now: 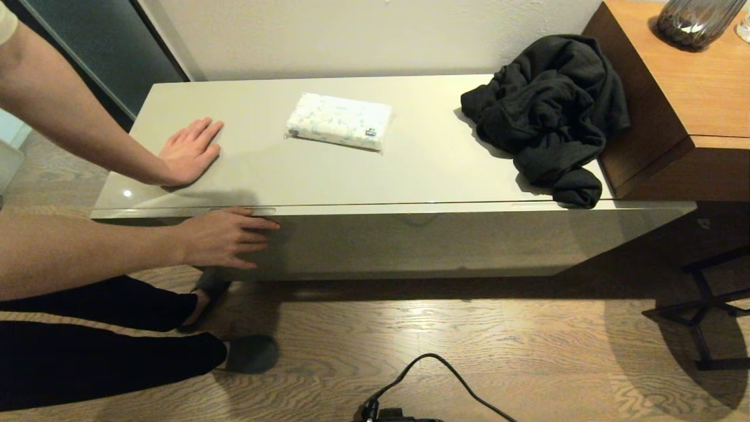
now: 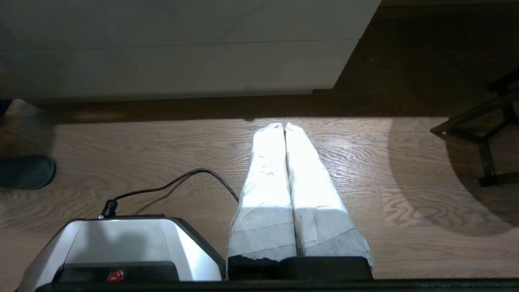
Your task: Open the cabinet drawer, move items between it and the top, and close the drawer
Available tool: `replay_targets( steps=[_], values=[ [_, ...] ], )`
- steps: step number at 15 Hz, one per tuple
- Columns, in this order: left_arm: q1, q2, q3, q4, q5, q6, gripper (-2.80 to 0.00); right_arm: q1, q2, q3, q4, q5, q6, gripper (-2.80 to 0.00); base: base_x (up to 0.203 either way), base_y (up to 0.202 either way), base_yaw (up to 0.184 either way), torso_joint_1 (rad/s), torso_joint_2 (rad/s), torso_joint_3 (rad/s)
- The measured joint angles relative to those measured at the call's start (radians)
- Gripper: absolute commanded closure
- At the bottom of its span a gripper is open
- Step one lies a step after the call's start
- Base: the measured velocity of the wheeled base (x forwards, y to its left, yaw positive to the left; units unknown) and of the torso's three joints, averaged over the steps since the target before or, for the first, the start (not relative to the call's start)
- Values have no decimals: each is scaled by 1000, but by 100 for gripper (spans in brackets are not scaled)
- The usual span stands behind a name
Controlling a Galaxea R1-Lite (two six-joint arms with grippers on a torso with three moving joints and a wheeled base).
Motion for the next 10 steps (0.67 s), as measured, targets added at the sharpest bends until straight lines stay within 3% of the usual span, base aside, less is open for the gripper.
replay_targets(
  steps=[10],
  values=[
    [0,0,0,0,0,0,0,0,0,0,0,0,0,0,0,0,0,0,0,0]
  ],
)
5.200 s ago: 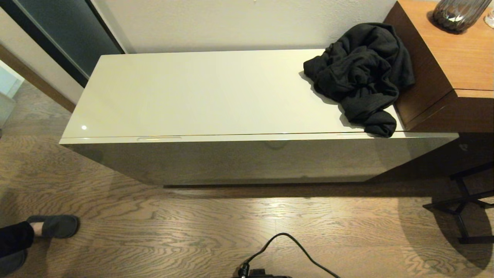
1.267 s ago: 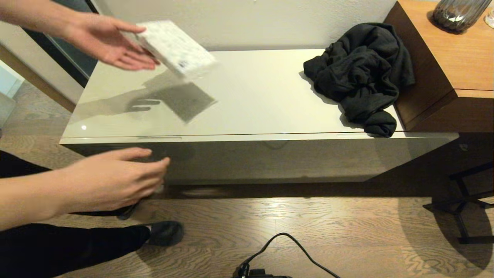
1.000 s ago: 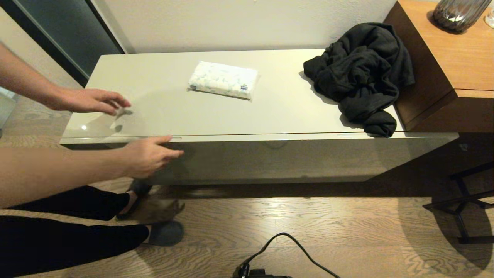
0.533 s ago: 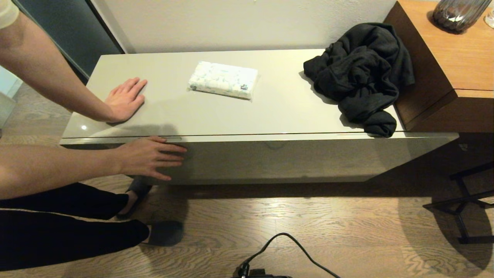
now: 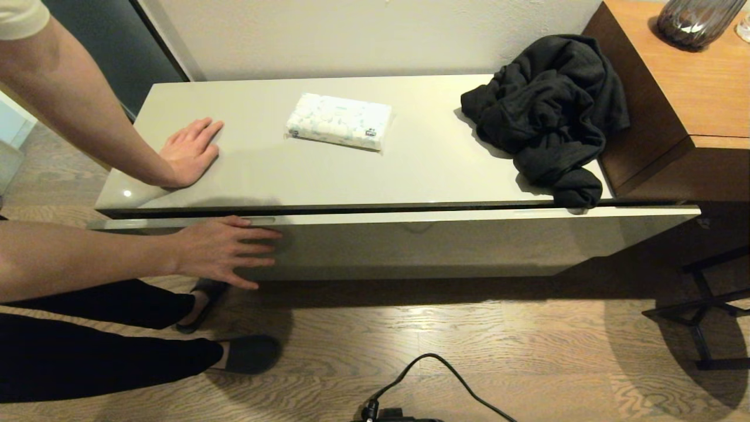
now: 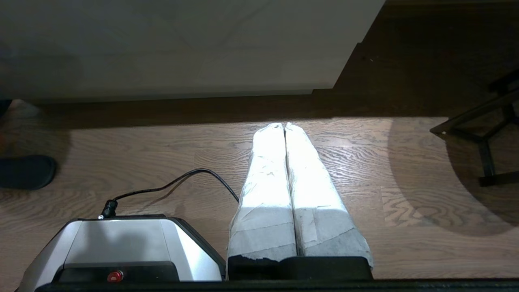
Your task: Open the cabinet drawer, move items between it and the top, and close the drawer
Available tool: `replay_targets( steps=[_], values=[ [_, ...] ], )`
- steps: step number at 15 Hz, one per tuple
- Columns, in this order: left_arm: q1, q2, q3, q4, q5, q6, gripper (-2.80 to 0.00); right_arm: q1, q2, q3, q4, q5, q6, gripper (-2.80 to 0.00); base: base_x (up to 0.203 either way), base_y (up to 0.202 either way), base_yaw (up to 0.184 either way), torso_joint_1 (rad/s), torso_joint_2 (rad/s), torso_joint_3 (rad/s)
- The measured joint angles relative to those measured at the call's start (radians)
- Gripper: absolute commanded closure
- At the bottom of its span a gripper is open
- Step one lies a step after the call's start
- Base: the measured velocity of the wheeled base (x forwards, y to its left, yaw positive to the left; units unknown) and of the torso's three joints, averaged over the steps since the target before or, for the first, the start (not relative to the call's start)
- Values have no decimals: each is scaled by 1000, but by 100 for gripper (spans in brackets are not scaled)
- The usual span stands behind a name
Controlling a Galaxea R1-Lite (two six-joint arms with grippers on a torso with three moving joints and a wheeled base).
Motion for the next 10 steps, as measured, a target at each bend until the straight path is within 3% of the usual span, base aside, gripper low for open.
replay_targets(
  steps=[10],
  values=[
    [0,0,0,0,0,0,0,0,0,0,0,0,0,0,0,0,0,0,0,0]
  ],
)
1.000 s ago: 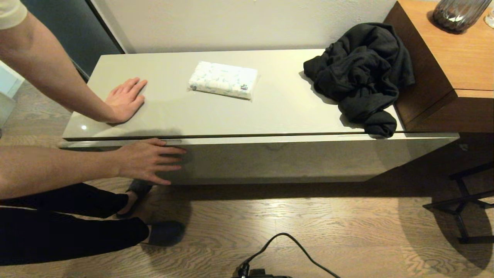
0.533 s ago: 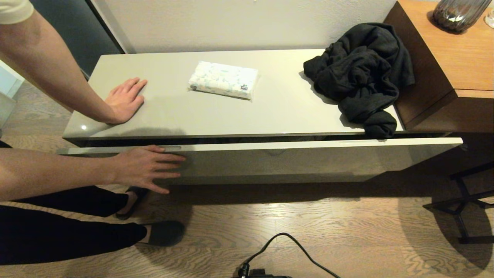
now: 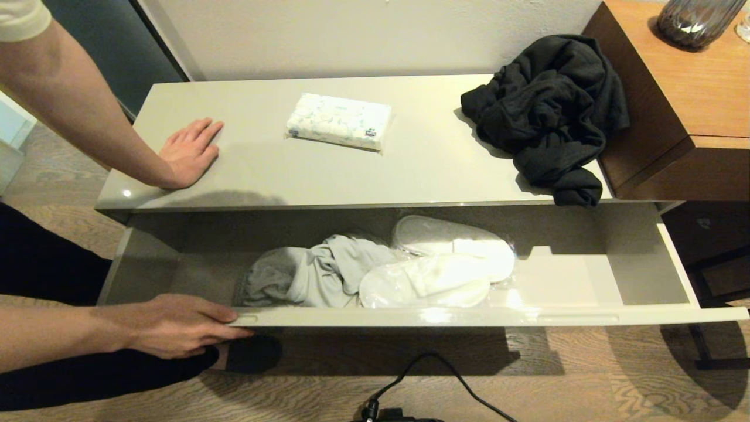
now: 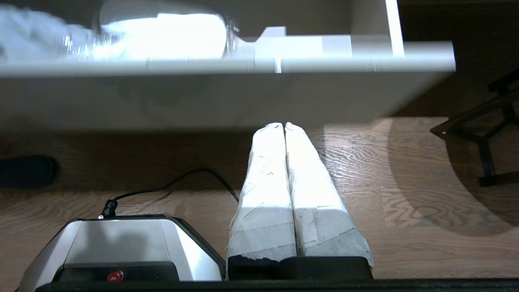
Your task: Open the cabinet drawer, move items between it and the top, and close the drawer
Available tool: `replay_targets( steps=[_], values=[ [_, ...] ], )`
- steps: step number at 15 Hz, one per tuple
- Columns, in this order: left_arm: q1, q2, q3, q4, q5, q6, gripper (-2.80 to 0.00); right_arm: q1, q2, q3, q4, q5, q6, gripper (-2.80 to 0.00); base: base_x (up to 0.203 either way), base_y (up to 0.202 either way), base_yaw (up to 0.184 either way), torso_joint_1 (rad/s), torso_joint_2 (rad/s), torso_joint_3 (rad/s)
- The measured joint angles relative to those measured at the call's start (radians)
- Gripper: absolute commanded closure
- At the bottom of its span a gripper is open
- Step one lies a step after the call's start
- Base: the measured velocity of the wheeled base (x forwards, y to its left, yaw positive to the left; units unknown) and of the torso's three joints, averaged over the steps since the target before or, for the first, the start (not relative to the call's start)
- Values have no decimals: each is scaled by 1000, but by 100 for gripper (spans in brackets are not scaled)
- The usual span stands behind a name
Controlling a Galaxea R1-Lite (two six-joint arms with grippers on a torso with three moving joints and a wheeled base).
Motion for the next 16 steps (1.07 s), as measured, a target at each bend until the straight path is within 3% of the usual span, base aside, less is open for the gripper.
replay_targets(
  steps=[16],
  values=[
    [0,0,0,0,-1,-3,0,0,-2,-2,8,-2,17,0,0,0,0,0,0,0]
  ],
)
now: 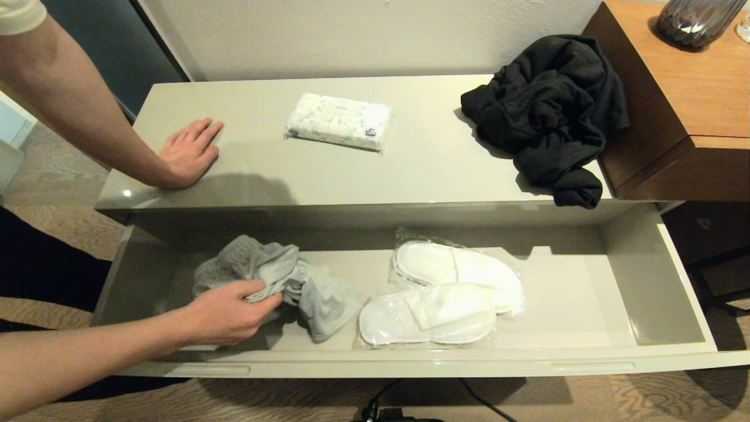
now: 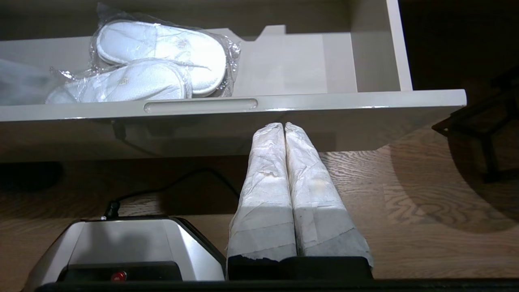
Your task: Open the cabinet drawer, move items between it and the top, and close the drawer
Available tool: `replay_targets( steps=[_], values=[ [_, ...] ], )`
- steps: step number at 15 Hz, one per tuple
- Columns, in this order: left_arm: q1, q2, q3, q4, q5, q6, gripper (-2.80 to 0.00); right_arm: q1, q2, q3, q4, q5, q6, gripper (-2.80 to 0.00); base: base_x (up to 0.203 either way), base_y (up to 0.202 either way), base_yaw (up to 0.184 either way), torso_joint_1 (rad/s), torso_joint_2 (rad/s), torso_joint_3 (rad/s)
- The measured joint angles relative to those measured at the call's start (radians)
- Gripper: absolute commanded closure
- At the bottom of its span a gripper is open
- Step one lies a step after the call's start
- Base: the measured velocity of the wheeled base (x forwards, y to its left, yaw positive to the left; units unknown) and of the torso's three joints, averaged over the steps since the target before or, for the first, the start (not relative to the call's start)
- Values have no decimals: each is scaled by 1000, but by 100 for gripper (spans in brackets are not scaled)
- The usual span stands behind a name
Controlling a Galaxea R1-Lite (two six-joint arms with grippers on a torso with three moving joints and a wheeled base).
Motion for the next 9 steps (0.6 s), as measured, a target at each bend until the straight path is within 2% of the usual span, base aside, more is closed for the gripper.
replay_targets(
  steps=[9],
  values=[
    [0,0,0,0,0,-1,0,0,0,2,-5,-2,26,0,0,0,0,0,0,0]
  ],
)
